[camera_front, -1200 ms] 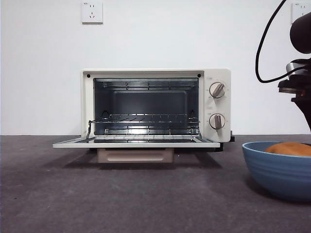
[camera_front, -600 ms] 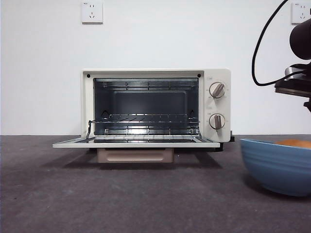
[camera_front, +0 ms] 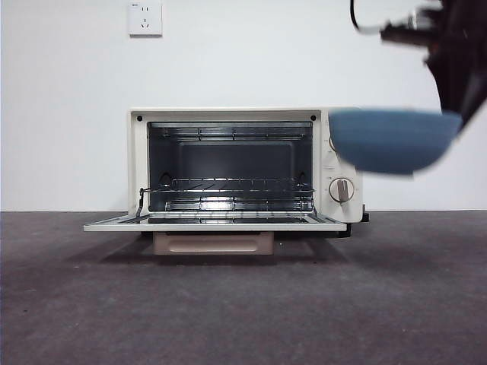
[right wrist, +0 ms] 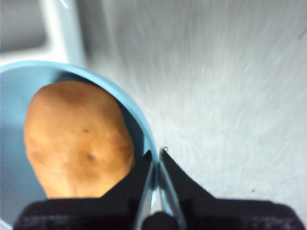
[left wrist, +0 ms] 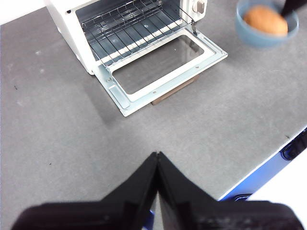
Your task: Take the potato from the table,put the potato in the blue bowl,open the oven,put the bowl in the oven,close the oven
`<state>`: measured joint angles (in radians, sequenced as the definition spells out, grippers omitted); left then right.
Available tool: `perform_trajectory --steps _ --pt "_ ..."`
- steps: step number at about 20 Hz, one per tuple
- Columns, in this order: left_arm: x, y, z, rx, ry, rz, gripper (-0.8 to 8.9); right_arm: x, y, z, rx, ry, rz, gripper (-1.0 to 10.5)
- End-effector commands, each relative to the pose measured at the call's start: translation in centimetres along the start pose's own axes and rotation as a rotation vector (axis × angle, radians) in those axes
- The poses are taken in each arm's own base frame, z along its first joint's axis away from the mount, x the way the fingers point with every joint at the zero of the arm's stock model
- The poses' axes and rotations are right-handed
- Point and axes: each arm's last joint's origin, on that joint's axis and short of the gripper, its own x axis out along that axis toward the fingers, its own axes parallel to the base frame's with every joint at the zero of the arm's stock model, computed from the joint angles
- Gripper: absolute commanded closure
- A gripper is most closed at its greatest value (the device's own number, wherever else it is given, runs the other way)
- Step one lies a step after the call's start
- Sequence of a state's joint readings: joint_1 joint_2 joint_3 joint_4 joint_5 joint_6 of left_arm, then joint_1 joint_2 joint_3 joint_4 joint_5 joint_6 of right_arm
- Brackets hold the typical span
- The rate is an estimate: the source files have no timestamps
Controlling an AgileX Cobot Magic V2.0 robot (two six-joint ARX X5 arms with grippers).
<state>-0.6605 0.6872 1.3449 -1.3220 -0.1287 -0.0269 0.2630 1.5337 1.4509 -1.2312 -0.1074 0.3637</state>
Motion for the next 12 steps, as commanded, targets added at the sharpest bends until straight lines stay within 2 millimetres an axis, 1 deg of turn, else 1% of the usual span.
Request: perform_trajectory --steps 1,3,5,8,12 --pt "0.1 0.0 0.1 -0.023 -0.009 0.001 8.19 -1.3 1.2 0.8 0.016 -0.012 -0.032 9.6" --pt "0.1 0.0 0.3 -0.025 -0.022 0.001 8.19 -1.6 2.7 1.9 0.015 -0.002 -0.036 9.6" --pt "0.1 0.0 0.3 -0.025 -0.028 0.0 8.19 -1.2 4.6 2.9 0.013 0.008 -0.029 9.6" --pt "0.1 0.0 0.3 -0.025 -0.028 0.001 8.19 0.4 7.6 4.5 0.034 0.028 -0.018 9.6" --pt "0.1 0.0 0.3 -0.024 -0.028 0.001 8.19 2.6 10.4 6.5 0.118 0.044 -0.003 9.6"
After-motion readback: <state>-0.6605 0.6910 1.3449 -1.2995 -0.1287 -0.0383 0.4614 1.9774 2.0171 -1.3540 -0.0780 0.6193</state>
